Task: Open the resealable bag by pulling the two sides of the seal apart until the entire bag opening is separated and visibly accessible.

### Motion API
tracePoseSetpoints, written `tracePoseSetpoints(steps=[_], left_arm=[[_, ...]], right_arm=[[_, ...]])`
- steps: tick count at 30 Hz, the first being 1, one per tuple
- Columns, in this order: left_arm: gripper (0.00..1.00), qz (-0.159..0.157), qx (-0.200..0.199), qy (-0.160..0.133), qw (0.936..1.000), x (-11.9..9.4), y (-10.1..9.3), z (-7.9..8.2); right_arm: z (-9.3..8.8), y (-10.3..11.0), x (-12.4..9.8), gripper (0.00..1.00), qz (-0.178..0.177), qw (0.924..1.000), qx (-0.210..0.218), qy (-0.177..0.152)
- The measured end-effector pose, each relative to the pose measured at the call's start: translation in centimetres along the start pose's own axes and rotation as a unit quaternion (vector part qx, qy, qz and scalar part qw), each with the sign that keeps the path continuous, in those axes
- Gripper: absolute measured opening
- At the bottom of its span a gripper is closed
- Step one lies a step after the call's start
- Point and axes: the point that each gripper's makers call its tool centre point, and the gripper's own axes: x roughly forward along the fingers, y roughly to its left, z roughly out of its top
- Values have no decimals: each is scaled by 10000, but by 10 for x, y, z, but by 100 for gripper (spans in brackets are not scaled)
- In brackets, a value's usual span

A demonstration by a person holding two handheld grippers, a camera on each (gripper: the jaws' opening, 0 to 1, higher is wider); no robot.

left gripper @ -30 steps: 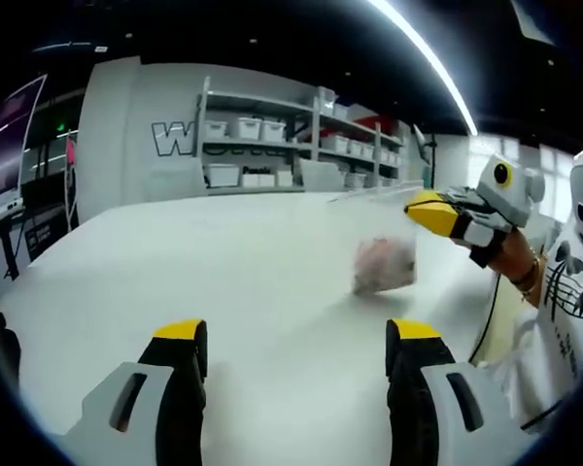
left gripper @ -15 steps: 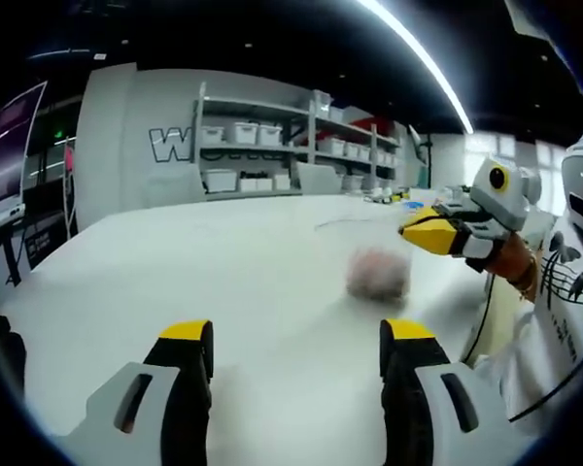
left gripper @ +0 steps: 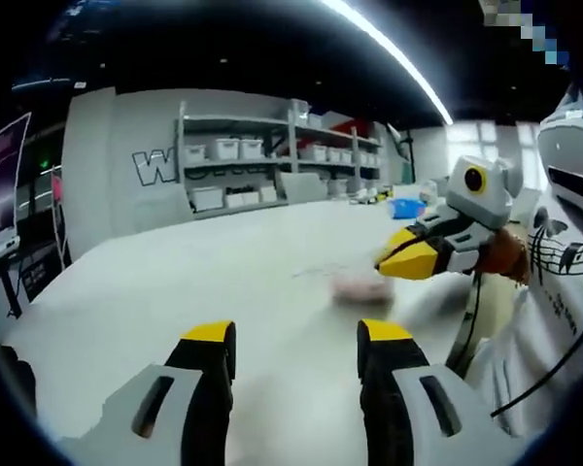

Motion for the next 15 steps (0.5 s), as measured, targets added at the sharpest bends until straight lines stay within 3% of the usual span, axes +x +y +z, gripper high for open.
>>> tracePoseSetpoints(steps=[5,15], left_arm=[[37,-51,177,-136,9997,-2,-4,2],[34,9,268,-145,9995,-6,-3,1]], right_arm=[[-3,3,4,0,73,9999,88,30],[-9,11,7,0,203,9996,130,122]])
